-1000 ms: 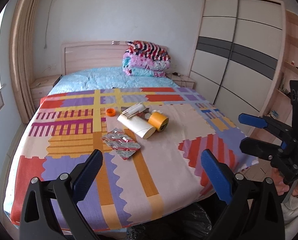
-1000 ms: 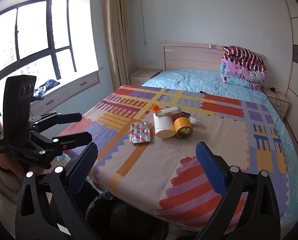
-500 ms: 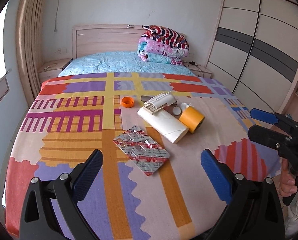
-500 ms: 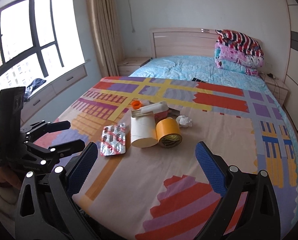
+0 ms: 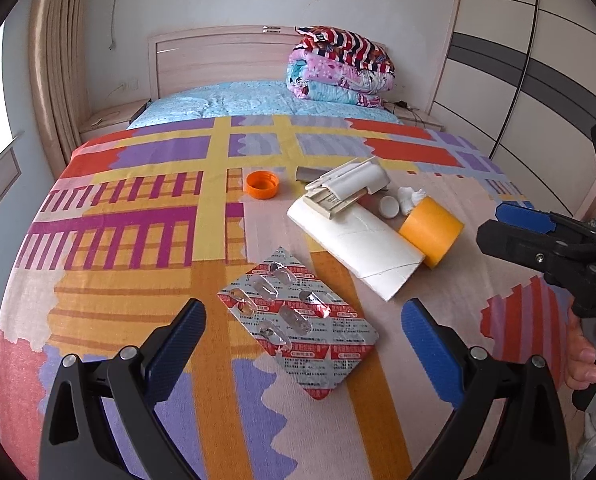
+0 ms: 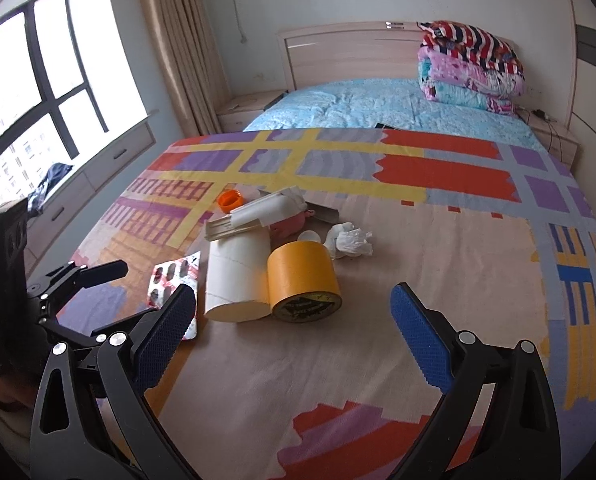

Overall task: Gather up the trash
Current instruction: 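Move the left tool to the pill blister pack while the right tool approaches the orange tape roll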

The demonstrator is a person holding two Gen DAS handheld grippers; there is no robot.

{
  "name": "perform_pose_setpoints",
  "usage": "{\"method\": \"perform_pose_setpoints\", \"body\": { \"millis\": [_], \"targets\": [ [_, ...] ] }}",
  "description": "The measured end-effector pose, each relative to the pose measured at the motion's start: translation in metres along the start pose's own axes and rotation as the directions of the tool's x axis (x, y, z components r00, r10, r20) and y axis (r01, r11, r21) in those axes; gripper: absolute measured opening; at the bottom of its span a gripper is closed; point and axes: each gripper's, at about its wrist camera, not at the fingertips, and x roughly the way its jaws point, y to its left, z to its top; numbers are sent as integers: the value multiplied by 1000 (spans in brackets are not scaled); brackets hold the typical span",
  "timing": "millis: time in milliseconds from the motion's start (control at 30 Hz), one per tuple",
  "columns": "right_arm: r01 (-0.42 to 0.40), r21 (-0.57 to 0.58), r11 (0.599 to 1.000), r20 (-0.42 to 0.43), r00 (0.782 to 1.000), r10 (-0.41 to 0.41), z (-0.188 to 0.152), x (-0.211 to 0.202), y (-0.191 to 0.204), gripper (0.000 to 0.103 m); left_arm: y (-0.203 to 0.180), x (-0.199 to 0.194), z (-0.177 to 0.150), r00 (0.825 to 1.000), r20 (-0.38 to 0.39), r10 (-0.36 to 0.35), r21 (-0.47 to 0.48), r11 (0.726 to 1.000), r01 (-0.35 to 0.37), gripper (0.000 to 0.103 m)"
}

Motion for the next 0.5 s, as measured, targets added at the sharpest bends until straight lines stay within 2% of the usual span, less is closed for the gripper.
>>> {"method": "perform_pose_setpoints", "body": {
  "millis": [167,233,300,367,433,500],
  "targets": [
    [-6,12,1000,-17,1000,7,0,12,-3,98,-5,13,-1,999,-15,28,15,999,-28,95],
    [-4,6,1000,-26,1000,4,-2,15,-2,91,-9,17,-1,999,-17,45,40,998,-44,94],
    [2,4,1000,-34,999,-2,-2,20,-2,88,-9,22,-2,998,-28,58,38,998,-57,93],
    [8,12,1000,-41,999,-7,-2,23,-3,85,-9,28,-2,996,-49,71,27,997,-69,86],
    [7,20,1000,-50,999,-6,-3,27,-3,74,-10,31,-3,994,-64,87,25,996,-85,85],
    [13,24,1000,-58,998,-12,-4,30,-3,69,-10,32,-2,993,-63,101,31,995,-99,82]
  ]
}}
